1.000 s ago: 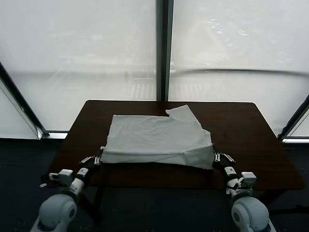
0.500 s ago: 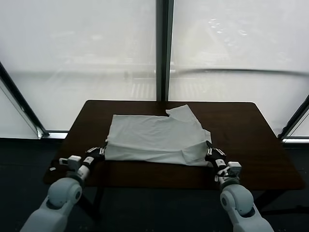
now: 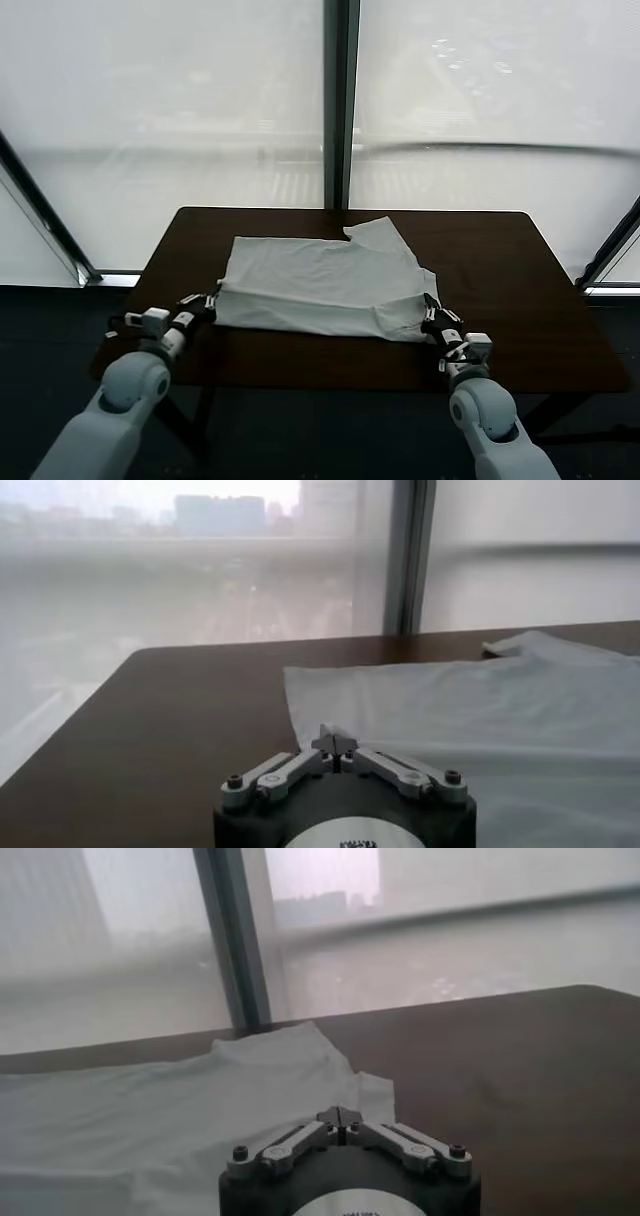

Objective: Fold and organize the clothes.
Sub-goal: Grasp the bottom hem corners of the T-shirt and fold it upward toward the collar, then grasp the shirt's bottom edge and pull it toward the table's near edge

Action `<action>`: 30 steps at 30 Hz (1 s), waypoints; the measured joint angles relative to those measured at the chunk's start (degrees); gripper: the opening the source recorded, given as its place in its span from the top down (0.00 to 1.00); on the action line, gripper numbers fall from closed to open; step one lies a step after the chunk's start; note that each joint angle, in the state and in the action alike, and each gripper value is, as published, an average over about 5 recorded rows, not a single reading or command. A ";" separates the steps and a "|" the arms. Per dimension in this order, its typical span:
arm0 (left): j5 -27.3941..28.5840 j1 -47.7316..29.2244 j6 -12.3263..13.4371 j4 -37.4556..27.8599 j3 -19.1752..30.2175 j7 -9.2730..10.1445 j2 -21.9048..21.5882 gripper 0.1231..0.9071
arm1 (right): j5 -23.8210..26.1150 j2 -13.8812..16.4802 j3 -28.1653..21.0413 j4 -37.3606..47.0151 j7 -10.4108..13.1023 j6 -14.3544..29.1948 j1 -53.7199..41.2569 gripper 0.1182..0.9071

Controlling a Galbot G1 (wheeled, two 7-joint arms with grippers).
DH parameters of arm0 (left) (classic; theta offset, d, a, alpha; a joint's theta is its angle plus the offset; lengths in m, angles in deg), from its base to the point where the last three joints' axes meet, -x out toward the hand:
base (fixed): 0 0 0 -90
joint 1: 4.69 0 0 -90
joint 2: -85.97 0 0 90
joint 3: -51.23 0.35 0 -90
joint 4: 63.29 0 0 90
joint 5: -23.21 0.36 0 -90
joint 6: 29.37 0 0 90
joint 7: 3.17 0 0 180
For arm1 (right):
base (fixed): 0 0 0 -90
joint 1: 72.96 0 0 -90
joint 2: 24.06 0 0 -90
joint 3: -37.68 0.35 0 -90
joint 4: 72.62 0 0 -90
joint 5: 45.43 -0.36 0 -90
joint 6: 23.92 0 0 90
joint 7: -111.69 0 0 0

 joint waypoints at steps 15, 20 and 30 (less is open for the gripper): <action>0.82 10.51 -1.48 7.61 -4.27 0.14 1.43 0.00 | 4.23 8.95 2.91 -10.89 -2.62 0.21 14.04 0.00; 0.68 12.24 -1.50 7.92 -4.42 0.16 2.89 0.00 | 5.32 9.07 1.81 -10.97 -3.11 0.22 15.16 0.00; 0.69 12.96 -1.40 7.62 -4.34 0.06 4.64 0.11 | 5.99 8.28 0.57 -8.62 -3.09 0.30 14.63 0.00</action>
